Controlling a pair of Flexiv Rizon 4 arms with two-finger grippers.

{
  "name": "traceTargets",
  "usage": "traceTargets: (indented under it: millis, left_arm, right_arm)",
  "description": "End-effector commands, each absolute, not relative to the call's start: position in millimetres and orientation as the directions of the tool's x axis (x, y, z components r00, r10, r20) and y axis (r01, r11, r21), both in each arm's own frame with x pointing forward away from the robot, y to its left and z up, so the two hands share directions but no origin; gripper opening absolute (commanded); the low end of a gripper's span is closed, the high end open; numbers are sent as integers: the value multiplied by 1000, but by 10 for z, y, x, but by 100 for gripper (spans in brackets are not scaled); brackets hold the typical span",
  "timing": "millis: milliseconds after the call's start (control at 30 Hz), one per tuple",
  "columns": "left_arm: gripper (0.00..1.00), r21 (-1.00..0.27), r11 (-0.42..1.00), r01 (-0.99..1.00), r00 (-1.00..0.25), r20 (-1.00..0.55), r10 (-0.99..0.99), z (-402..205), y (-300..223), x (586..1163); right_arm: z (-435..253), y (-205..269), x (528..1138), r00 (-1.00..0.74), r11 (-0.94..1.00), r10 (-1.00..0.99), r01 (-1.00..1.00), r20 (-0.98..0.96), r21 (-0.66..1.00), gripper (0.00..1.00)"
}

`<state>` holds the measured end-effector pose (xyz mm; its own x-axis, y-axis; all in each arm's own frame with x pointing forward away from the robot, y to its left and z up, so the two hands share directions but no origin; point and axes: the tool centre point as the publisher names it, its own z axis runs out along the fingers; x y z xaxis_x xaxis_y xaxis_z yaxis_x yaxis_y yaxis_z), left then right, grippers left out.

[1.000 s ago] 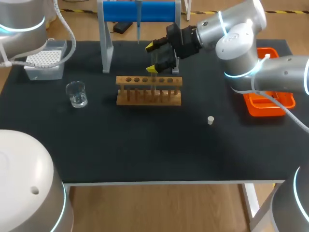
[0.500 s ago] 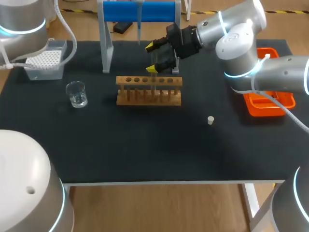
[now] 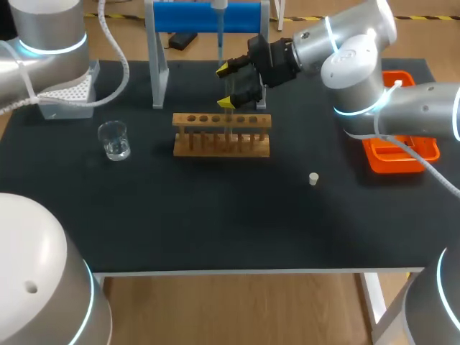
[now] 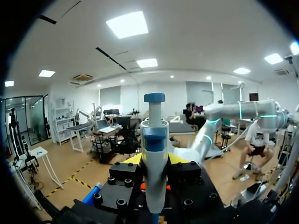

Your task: Invert the test tube, pick up the pipette, mount the tip to pipette, aspirate from beaker and dispense into the tube, eject the tip, return the pipette, and cap with the stopper.

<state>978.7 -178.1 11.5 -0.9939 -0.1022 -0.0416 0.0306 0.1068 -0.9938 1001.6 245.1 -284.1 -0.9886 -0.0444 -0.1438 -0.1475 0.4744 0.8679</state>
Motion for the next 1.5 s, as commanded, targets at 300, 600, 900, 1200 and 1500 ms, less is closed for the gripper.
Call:
traceTargets:
  millis: [300, 600, 900, 1200, 1500]
  left_arm:
    - [0, -996, 85, 24, -996, -32, -84, 12, -1876, 9864]
    - [0, -996, 85, 7, -997, -14, -80, -94, -1881, 9868]
    - [0, -996, 86, 2, -996, -9, -84, -173, -1849, 9883]
    - [0, -995, 100, -9, -996, 1, -86, -215, -1821, 9893]
    - [0, -991, 131, -13, -996, 1, -93, -236, -1788, 9902]
  right_arm:
    - [-2840, 2447, 10021, -989, 475, -46, -148, -143, 868, 100]
    - [-2840, 2447, 10021, -989, 475, -46, -148, -143, 868, 100]
    - [-2840, 2447, 10021, -989, 475, -46, -148, -143, 868, 100]
    - [-2840, 2447, 10021, -989, 475, -46, -148, -143, 868, 100]
    - [-2840, 2447, 10021, -989, 475, -46, -148, -143, 868, 100]
